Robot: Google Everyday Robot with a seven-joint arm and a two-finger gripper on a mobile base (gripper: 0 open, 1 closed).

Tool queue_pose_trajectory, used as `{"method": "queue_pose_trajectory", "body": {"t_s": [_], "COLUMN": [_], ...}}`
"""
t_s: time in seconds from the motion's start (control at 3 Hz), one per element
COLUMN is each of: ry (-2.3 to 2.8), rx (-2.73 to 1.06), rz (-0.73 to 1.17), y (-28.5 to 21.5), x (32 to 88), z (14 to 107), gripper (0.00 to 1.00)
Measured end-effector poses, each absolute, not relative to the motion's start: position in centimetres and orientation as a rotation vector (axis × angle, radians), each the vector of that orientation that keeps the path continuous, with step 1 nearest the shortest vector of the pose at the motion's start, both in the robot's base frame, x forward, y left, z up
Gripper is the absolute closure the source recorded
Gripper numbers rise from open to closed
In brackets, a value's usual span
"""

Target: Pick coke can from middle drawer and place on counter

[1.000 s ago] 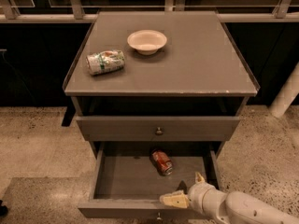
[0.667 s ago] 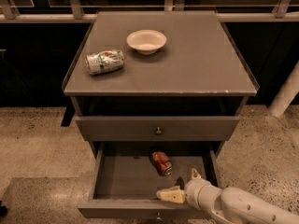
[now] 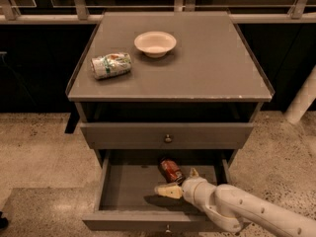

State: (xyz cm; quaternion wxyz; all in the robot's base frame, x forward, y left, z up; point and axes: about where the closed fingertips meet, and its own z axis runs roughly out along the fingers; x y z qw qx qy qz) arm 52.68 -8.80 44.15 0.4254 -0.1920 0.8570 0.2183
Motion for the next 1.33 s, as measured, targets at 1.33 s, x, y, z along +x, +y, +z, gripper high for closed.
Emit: {"method": "queue_pose_trajectory", "body": {"t_s": [1.33], "ry": [2.111], "rx": [-0.422], "rz": [0.413], "y": [-5.3], "x": [57.8], "z": [37.5], "gripper": [0.19]}}
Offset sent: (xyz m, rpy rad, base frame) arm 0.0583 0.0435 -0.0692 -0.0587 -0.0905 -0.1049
